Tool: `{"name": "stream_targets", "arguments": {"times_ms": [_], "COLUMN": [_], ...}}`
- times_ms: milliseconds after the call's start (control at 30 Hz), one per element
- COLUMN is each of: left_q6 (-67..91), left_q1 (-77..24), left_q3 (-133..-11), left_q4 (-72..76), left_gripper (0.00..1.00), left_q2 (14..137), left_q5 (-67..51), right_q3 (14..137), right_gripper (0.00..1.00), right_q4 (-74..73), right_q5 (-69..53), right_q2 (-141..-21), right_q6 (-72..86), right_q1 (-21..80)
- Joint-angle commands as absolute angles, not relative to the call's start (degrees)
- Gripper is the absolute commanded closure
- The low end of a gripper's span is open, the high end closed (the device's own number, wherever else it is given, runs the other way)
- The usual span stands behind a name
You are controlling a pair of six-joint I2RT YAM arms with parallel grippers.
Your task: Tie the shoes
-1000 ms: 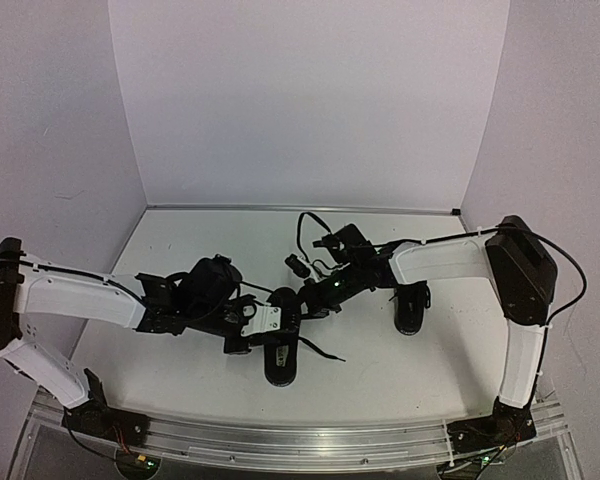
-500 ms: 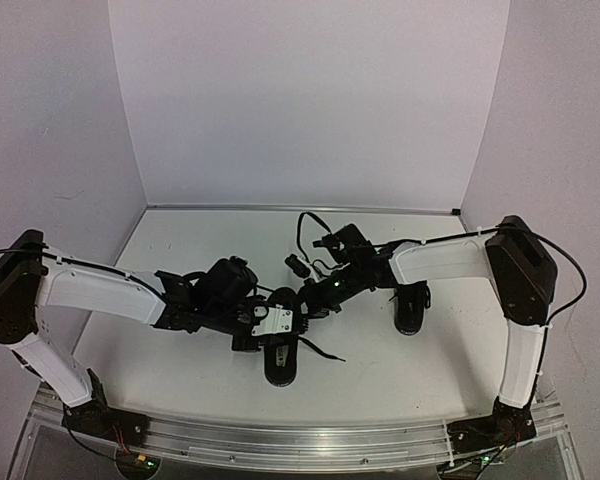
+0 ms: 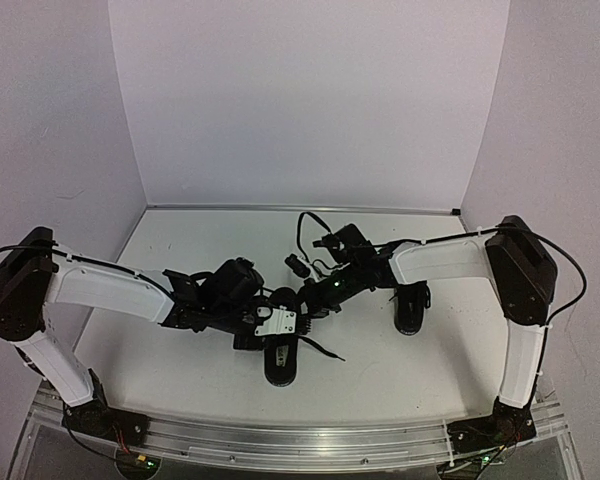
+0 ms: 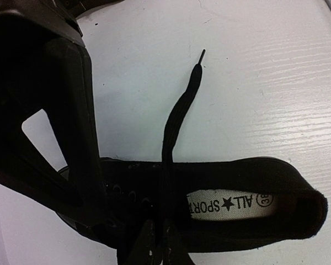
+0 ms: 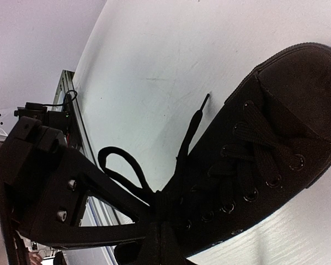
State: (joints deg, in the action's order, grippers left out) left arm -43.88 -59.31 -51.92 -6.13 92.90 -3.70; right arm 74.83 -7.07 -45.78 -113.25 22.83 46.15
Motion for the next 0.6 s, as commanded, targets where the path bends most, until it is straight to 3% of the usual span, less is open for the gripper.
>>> {"name": "stream_targets", "arguments": {"times_ms": [0, 567], "left_q6": [-44.12, -38.92], "left_q1": [-59.50, -59.50], "left_q3": [-53.49, -49.18], "left_q4": [-7.39, -0.26], "left_gripper": [0.97, 1.00], "left_q2": [92.24, 86.49], "left_q5": [-2.41, -0.53], "right_q3": [74.37, 74.44], "right_gripper": [1.00, 1.00], "right_q4": [-5.71, -5.69], "right_q5": [-46.68, -46.67], "right_q2": [-113.55, -113.48], "right_q6": [23.03, 23.28], "right_q1": [45.77, 45.72]}}
